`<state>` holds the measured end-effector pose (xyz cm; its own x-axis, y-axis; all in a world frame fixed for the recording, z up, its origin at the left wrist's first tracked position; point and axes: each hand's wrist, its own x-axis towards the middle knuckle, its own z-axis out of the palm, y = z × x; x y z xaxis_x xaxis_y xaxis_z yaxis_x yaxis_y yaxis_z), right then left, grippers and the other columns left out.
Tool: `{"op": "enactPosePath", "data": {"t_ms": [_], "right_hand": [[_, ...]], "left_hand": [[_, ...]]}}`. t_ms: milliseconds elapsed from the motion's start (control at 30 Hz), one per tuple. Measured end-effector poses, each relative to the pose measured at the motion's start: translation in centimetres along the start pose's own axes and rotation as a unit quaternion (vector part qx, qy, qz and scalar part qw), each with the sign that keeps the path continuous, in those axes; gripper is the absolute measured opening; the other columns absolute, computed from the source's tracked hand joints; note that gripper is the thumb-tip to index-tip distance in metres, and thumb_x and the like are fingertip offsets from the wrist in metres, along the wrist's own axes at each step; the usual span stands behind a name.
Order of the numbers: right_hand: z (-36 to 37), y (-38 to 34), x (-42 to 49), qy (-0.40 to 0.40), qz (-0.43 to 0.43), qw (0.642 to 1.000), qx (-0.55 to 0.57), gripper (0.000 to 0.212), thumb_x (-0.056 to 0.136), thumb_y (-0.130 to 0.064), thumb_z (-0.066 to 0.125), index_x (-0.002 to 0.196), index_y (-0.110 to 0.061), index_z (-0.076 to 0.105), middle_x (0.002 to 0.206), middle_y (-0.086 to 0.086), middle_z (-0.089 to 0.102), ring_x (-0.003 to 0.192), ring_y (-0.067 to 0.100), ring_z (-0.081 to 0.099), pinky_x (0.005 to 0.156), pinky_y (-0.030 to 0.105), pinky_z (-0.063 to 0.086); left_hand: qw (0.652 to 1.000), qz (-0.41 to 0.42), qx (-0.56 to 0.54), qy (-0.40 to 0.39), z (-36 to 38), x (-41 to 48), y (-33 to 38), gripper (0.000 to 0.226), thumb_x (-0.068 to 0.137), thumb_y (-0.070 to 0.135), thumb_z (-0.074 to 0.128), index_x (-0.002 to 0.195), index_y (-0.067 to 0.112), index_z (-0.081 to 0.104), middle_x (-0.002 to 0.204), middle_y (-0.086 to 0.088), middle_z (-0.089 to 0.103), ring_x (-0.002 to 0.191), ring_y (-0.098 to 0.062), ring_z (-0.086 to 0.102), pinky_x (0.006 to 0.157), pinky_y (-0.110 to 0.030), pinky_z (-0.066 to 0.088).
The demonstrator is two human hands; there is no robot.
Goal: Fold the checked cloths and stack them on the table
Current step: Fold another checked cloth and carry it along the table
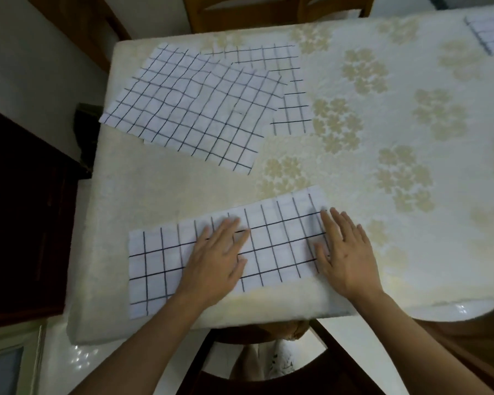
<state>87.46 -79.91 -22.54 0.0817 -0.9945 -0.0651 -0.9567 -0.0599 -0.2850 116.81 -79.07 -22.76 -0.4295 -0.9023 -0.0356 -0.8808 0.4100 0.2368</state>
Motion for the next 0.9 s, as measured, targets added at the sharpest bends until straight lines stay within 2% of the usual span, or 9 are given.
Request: {"op": "enactPosePath", "data": {"t_ms": [67, 133, 200, 333, 467, 567, 700, 767, 900], "right_hand": [[-0.7, 0.6, -1.3, 0.036, 0.013, 0.999, 0.000, 0.059, 0.097, -0.041, 0.036, 0.146, -0.008, 0.047, 0.144, 0.016, 0.053, 0.132, 0.036, 0.050, 0.109, 0.054, 0.040], [-1.0, 1.4, -2.3, 0.057, 0.018, 0.998, -0.007, 0.054, 0.094, -0.036, 0.042, 0.136, -0.005, 0.054, 0.130, 0.017, 0.061, 0.117, 0.037, 0.059, 0.100, 0.053, 0.048], [-1.0, 2.0, -2.9, 0.061, 0.030, 0.998, -0.011, 0.051, 0.092, -0.031, 0.047, 0.133, -0.003, 0.057, 0.123, 0.017, 0.064, 0.110, 0.037, 0.061, 0.096, 0.051, 0.050], [-0.5, 2.2, -2.8, 0.063, 0.060, 0.996, -0.013, 0.048, 0.086, -0.029, 0.052, 0.127, -0.004, 0.061, 0.116, 0.015, 0.067, 0.105, 0.035, 0.062, 0.092, 0.048, 0.053], [0.1, 2.1, -1.7, 0.091, 0.096, 0.991, -0.024, 0.043, 0.083, -0.029, 0.061, 0.120, -0.008, 0.065, 0.106, 0.010, 0.067, 0.094, 0.031, 0.062, 0.083, 0.042, 0.052], [0.6, 2.0, -0.7, 0.113, 0.120, 0.985, -0.045, 0.031, 0.080, -0.026, 0.070, 0.107, -0.010, 0.067, 0.092, 0.008, 0.061, 0.080, 0.030, 0.057, 0.069, 0.039, 0.047], [1.2, 2.3, 0.1, 0.151, 0.132, 0.979, -0.037, 0.013, 0.085, -0.021, 0.068, 0.092, -0.011, 0.065, 0.084, 0.006, 0.056, 0.073, 0.028, 0.052, 0.064, 0.037, 0.041], [1.6, 2.5, 0.3, 0.160, 0.130, 0.978, -0.032, 0.011, 0.089, -0.022, 0.060, 0.092, -0.012, 0.064, 0.083, 0.005, 0.055, 0.072, 0.026, 0.050, 0.063, 0.037, 0.039], [1.8, 2.6, 0.6, 0.147, 0.131, 0.980, -0.013, 0.021, 0.091, -0.031, 0.055, 0.093, -0.011, 0.061, 0.087, 0.006, 0.055, 0.075, 0.025, 0.050, 0.064, 0.036, 0.036]], "left_hand": [[0.994, 0.110, 0.017, -0.009, -0.1, 3.3, 2.1, 0.053, 0.100, 0.037, 0.037, 0.149, 0.018, 0.045, 0.158, -0.004, 0.039, 0.149, -0.021, 0.029, 0.121, -0.046, 0.019], [0.975, 0.215, 0.045, -0.020, 0.2, 6.5, 3.5, 0.050, 0.097, 0.031, 0.046, 0.144, 0.016, 0.051, 0.153, -0.005, 0.046, 0.144, -0.022, 0.037, 0.122, -0.041, 0.017], [0.950, 0.304, 0.069, -0.025, 0.5, 9.9, 4.7, 0.049, 0.092, 0.025, 0.059, 0.139, 0.013, 0.056, 0.149, -0.007, 0.051, 0.139, -0.024, 0.044, 0.121, -0.040, 0.019], [0.904, 0.411, 0.114, -0.038, 0.8, 15.5, 6.7, 0.053, 0.081, 0.017, 0.074, 0.132, 0.011, 0.062, 0.140, -0.009, 0.059, 0.130, -0.027, 0.055, 0.115, -0.044, 0.037], [0.872, 0.469, 0.139, -0.038, 0.8, 19.4, 7.9, 0.045, 0.083, 0.011, 0.067, 0.127, 0.013, 0.064, 0.134, -0.008, 0.062, 0.125, -0.027, 0.057, 0.113, -0.045, 0.040], [0.855, 0.495, 0.152, -0.039, 1.0, 21.5, 8.8, 0.037, 0.083, 0.012, 0.057, 0.120, 0.018, 0.063, 0.119, -0.002, 0.064, 0.115, -0.023, 0.059, 0.112, -0.043, 0.038], [0.841, 0.526, 0.125, -0.031, 1.4, 23.2, 9.4, 0.022, 0.083, 0.010, 0.047, 0.098, 0.014, 0.063, 0.095, -0.005, 0.061, 0.092, -0.026, 0.061, 0.108, -0.043, 0.042], [0.833, 0.540, 0.112, -0.033, 1.4, 23.7, 9.6, 0.016, 0.081, 0.009, 0.050, 0.092, 0.011, 0.062, 0.086, -0.007, 0.058, 0.083, -0.028, 0.058, 0.100, -0.043, 0.047], [0.835, 0.541, 0.089, -0.052, 1.7, 24.0, 9.8, 0.010, 0.077, 0.007, 0.049, 0.083, 0.009, 0.056, 0.079, -0.007, 0.053, 0.073, -0.027, 0.051, 0.071, -0.039, 0.048]]}}
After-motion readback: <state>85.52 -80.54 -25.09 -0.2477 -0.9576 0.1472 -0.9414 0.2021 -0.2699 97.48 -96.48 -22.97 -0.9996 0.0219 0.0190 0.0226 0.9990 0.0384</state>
